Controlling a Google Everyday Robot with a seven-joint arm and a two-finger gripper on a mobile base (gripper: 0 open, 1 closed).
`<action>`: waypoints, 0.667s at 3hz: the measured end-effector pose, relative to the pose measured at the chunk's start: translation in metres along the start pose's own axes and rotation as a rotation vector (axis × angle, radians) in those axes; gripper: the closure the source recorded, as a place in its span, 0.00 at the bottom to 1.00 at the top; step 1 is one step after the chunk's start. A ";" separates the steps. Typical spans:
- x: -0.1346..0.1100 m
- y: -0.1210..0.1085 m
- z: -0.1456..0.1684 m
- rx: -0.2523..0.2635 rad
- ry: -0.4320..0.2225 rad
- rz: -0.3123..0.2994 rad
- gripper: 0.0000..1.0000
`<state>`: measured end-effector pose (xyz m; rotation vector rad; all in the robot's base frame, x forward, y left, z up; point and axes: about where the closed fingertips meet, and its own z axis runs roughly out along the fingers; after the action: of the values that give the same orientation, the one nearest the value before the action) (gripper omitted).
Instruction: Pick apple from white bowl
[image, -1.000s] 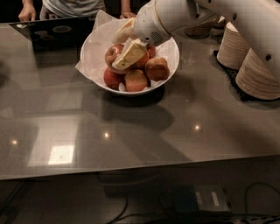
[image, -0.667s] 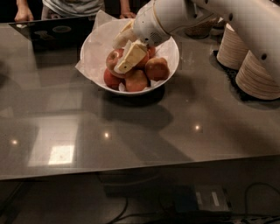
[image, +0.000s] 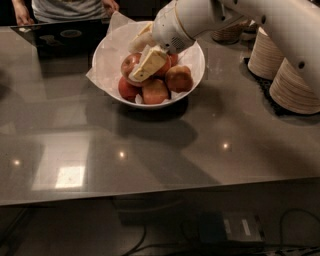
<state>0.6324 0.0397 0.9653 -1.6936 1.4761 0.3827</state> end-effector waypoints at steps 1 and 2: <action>0.000 0.000 0.000 0.000 0.000 0.000 0.06; 0.000 0.000 0.000 0.000 0.000 0.000 0.00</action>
Offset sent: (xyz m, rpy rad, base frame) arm 0.0000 0.0000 0.0000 0.0000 0.0000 0.0000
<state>0.6324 0.0399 0.9652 -1.6938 1.4760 0.3829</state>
